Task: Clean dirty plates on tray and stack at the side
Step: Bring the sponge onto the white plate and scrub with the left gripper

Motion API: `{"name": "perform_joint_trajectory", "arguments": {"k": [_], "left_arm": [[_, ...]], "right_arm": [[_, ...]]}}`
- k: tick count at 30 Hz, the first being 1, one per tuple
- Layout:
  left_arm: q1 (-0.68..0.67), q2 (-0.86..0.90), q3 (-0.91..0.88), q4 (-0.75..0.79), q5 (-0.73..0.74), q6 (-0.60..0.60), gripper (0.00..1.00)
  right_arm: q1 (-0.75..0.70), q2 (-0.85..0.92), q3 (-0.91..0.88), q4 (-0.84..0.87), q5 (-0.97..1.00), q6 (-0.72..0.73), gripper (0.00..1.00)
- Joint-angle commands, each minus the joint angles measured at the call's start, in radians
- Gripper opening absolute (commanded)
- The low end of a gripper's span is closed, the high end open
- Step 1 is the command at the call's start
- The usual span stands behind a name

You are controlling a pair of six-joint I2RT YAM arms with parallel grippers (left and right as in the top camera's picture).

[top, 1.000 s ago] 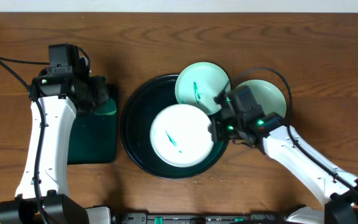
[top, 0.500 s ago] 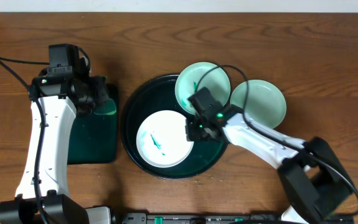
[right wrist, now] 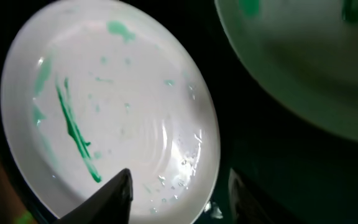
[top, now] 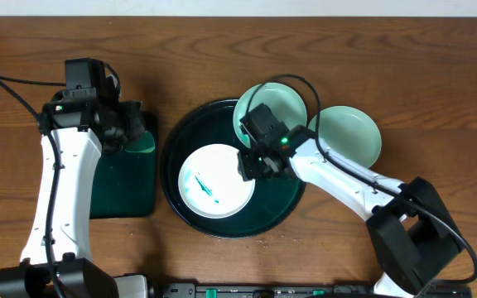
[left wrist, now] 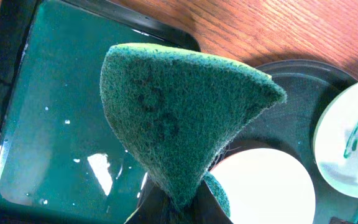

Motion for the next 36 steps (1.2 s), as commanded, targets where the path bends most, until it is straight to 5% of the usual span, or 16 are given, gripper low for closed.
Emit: {"name": "perform_joint_trajectory", "arguments": {"k": [1,25,36], "left_arm": [[0.002,0.006,-0.003,-0.002,-0.01,-0.002,0.07],[-0.082,0.026,-0.056,0.013,-0.01,-0.029,0.07],[-0.13,0.091,-0.056,0.029,-0.01,-0.036,0.07]], "right_arm": [[-0.026,0.06,0.059,-0.029,0.005,-0.124,0.41],[-0.076,0.171,0.095,-0.034,-0.113,-0.146,0.07],[-0.074,0.174,0.095,-0.037,-0.109,-0.142,0.07]]}}
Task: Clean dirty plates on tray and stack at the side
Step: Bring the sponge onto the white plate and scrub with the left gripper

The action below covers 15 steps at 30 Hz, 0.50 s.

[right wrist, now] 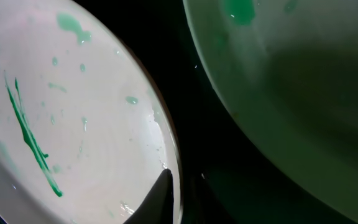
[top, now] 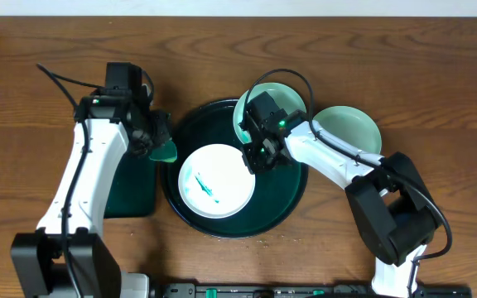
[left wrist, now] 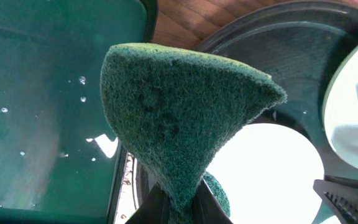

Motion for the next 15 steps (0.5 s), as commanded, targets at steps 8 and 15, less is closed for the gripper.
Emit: {"name": "perform_joint_trajectory", "arguments": {"k": [8,15], "left_arm": [[0.002,0.003,-0.007,0.039,-0.009,-0.016,0.07],[0.001,0.003,-0.007,0.034,-0.003,-0.017,0.07]], "right_arm": [[0.011,0.111,0.117,-0.094,-0.011,-0.023,0.07],[0.012,0.148,0.179,-0.151,-0.01,-0.021,0.01]]}}
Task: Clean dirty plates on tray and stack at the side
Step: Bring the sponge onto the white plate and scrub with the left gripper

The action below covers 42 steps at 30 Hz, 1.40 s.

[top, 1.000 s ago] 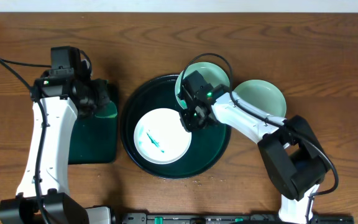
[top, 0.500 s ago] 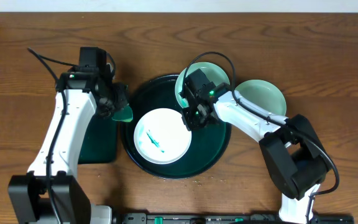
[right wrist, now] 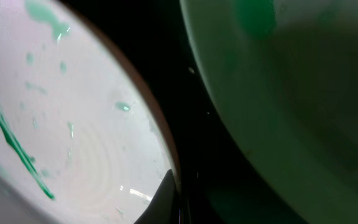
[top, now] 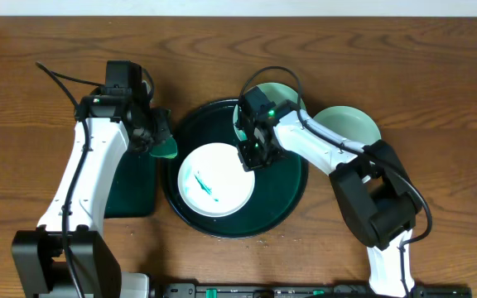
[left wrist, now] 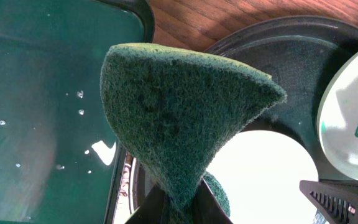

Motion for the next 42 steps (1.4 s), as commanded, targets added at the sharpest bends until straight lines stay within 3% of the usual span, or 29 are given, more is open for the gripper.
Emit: {"name": "perform_joint_trajectory", "arguments": {"k": [1,7,17,23,28,37,42], "left_arm": [[0.001,0.0,-0.008,-0.004,0.002,-0.014,0.07],[-0.029,0.0,-0.057,-0.005,0.001,-0.072,0.07],[-0.167,0.0,-0.253,0.139,-0.012,-0.199,0.07],[-0.239,0.0,-0.369,0.231,-0.232,-0.324,0.07],[-0.269,0.0,-0.391,0.253,-0.181,-0.291,0.07],[-0.297,0.0,-0.391,0.298,0.312,-0.018,0.07],[-0.296,0.0,-0.391,0.33,0.158,-0.027,0.07]], "right_arm": [[0.008,0.021,0.025,-0.011,0.008,0.0,0.01],[0.013,0.021,0.024,0.006,0.019,0.146,0.01],[0.028,0.021,0.019,0.023,0.04,0.149,0.01],[0.029,0.021,0.019,0.022,0.041,0.14,0.01],[0.029,0.021,0.019,0.023,0.041,0.137,0.01],[0.029,0.021,0.019,0.022,0.041,0.137,0.01],[0.029,0.021,0.019,0.023,0.04,0.137,0.01]]}}
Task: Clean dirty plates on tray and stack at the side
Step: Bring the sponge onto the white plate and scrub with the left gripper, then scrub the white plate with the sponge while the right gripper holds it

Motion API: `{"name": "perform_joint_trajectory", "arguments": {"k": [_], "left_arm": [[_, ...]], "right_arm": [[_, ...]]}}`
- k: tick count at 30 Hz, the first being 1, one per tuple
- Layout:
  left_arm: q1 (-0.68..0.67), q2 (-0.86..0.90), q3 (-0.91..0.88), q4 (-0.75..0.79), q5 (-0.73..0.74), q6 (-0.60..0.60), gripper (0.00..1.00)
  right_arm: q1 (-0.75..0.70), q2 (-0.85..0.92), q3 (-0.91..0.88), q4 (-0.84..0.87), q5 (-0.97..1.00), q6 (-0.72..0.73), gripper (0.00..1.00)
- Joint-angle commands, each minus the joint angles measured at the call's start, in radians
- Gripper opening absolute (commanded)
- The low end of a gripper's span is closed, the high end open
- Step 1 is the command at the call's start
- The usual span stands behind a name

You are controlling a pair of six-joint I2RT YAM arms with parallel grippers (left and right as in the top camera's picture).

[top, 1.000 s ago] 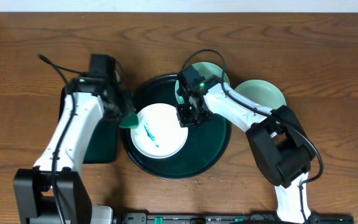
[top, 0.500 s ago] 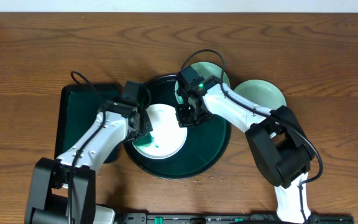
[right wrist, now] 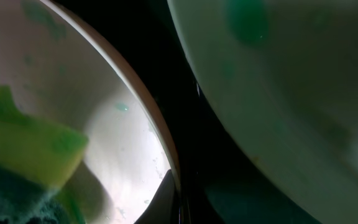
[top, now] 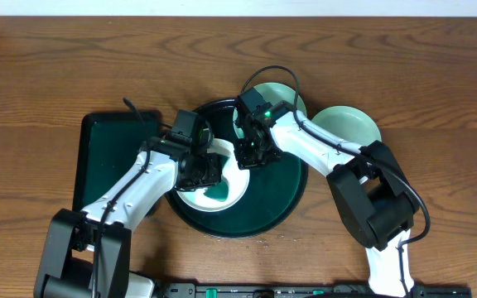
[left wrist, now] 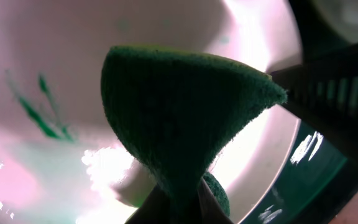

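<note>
A white plate (top: 237,180) smeared with green streaks (left wrist: 42,115) lies in the round dark tray (top: 280,199). My left gripper (top: 205,174) is shut on a green sponge (left wrist: 179,118) with a yellow back (right wrist: 23,146). The sponge is down on the plate's middle (top: 216,194). My right gripper (top: 251,157) is shut on the white plate's right rim (right wrist: 157,146), one finger inside the rim and one outside. A pale green plate (top: 281,98) with green smears (right wrist: 247,22) leans on the tray's far edge.
A second pale green plate (top: 350,126) sits on the wooden table right of the tray. A rectangular dark green tray (top: 106,157) holding water lies to the left. Both arms crowd the round tray's middle.
My left gripper has moved with the sponge from the round tray's left edge to over the white plate, and the sponge now rests on the plate. My right gripper still grips the rim.
First my left gripper held the sponge over the water tray while my right gripper stood open astride the white plate's rim. Then the right gripper was shut on the rim and the sponge was at the round tray's left edge. Now the sponge is on the plate.
</note>
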Motion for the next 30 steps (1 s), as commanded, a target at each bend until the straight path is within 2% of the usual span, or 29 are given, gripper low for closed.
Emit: {"name": "perform_joint_trajectory", "arguments": {"k": [1,5,7,9,11,14,21,28,30], "left_arm": [[0.003,0.001,-0.013,0.029,-0.113,0.029,0.07],[0.003,0.001,-0.013,0.023,-0.451,-0.108,0.08],[0.003,0.001,-0.013,0.02,-0.557,-0.154,0.07],[0.003,0.001,-0.013,0.02,-0.616,-0.175,0.07],[0.002,0.001,-0.013,0.02,-0.614,-0.175,0.08],[-0.001,0.001,-0.013,-0.006,-0.543,-0.174,0.07],[-0.001,0.058,-0.02,-0.08,-0.16,-0.036,0.07],[-0.001,0.163,-0.018,0.014,0.136,0.104,0.07],[-0.001,0.163,-0.011,0.025,0.171,0.145,0.07]], "right_arm": [[0.012,0.018,0.012,0.002,0.021,0.008,0.01],[0.013,0.018,0.012,0.001,0.022,0.004,0.01],[0.013,0.018,0.012,-0.001,0.021,0.004,0.01],[0.014,0.018,0.012,0.0,0.022,0.004,0.01],[0.015,0.018,0.012,0.002,0.022,0.004,0.01],[0.015,0.018,0.012,0.002,0.022,0.003,0.01],[0.015,0.018,0.012,0.003,0.021,0.0,0.01],[0.015,0.018,0.012,0.002,0.021,0.0,0.01],[0.015,0.018,0.012,0.002,0.021,0.0,0.01]]}}
